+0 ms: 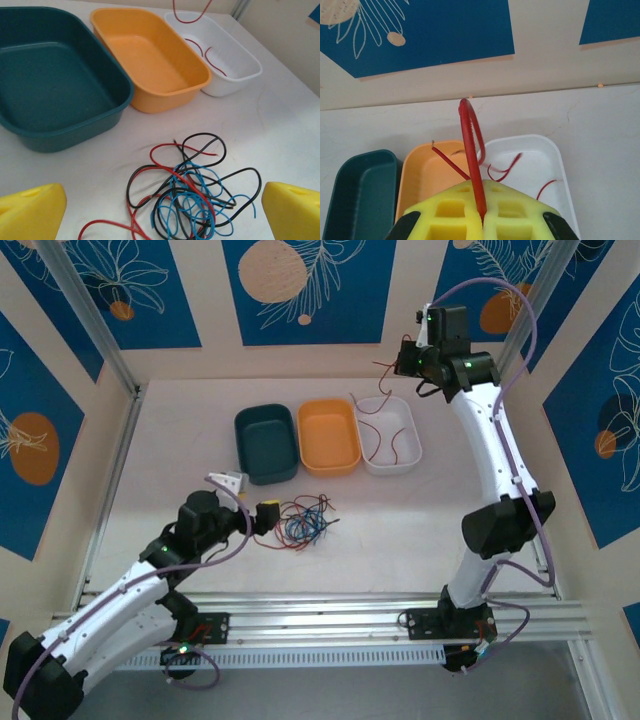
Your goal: Untangle the cables
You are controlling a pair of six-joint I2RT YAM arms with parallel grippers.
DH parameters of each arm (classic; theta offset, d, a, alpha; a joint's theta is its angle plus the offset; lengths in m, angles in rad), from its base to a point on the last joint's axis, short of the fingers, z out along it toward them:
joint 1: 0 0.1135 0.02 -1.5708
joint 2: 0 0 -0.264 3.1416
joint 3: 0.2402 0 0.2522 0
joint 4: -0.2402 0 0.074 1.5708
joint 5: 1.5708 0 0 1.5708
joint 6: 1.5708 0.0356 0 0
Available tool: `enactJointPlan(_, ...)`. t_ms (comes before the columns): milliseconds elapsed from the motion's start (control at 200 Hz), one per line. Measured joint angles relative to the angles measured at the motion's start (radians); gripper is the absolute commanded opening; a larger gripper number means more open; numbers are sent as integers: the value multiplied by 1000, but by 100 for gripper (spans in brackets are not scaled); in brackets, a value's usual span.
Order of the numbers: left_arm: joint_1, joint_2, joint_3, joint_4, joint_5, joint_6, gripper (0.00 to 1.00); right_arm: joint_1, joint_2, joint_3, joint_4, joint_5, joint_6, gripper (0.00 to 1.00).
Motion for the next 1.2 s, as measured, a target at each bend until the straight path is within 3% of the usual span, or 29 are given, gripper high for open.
enactJointPlan(255, 0, -45, -7, -44, -43, -1, 100, 0, 43, -47, 31, 4, 2, 0)
enactJointPlan(695, 0, 17, -7, -54, -72, -28, 100, -19, 14, -386, 72, 23, 35, 0)
enactJointPlan(930, 0, 38, -7, -53, -74, -35, 100, -27, 38, -400, 28, 41, 38, 0)
enactJointPlan(1201, 0, 68, -7, -53, -74, -39, 100, -27, 192, -393, -39, 56, 37, 0)
